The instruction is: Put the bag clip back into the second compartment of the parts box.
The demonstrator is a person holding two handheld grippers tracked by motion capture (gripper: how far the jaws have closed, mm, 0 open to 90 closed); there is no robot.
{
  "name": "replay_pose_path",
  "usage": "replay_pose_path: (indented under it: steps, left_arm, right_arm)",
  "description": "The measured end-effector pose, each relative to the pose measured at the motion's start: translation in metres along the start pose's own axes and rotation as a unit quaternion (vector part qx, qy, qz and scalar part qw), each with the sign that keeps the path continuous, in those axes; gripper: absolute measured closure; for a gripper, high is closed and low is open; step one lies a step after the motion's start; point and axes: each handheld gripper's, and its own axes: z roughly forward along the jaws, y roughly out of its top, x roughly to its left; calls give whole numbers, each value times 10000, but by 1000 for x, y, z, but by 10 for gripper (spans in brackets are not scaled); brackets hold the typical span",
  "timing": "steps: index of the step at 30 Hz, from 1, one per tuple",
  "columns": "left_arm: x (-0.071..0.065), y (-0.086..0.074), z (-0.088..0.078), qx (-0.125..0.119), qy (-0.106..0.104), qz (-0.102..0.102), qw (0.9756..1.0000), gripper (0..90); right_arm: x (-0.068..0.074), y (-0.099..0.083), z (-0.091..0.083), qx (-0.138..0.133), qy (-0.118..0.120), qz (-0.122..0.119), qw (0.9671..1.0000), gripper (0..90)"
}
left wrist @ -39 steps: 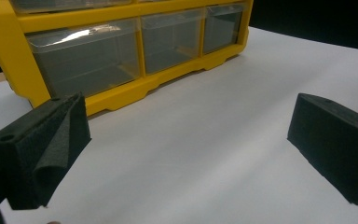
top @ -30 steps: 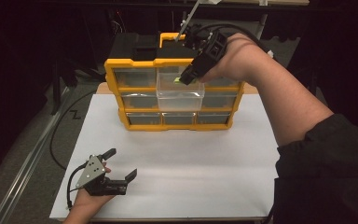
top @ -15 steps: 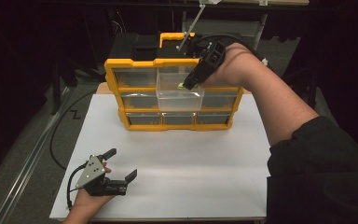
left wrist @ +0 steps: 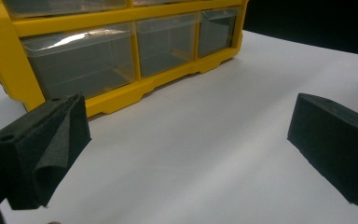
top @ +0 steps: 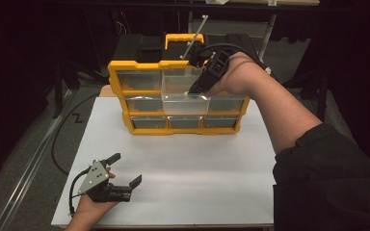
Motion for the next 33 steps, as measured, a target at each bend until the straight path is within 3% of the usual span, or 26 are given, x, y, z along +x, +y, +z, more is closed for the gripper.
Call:
replay_pose_path:
  steps: [2, 3, 7, 18, 27, 33]
  left_arm:
    - [0, 0, 0, -1, -9, 3, 10000, 4]
    - [0, 0, 0, -6, -14, 4, 10000, 4]
    - [1, 0, 0, 11, -12, 4, 10000, 4]
    - [2, -1, 1, 10, 5, -22, 10000, 4]
    - [3, -1, 2, 28, 89, -74, 9999, 4]
    - [3, -1, 3, 80, 130, -73, 9999, 4]
  right_arm:
    - [0, 0, 0, 2, -2, -20, 10000, 783]
    - [-1, 0, -1, -46, -91, -29, 9999, 681]
    - [-5, -1, -3, -121, -148, 157, 9997, 579]
    - [3, -13, -39, -306, -216, 179, 9991, 561]
    - [19, -50, -57, -325, -257, 276, 9988, 525]
    - [25, -87, -53, -245, -257, 472, 9983, 451]
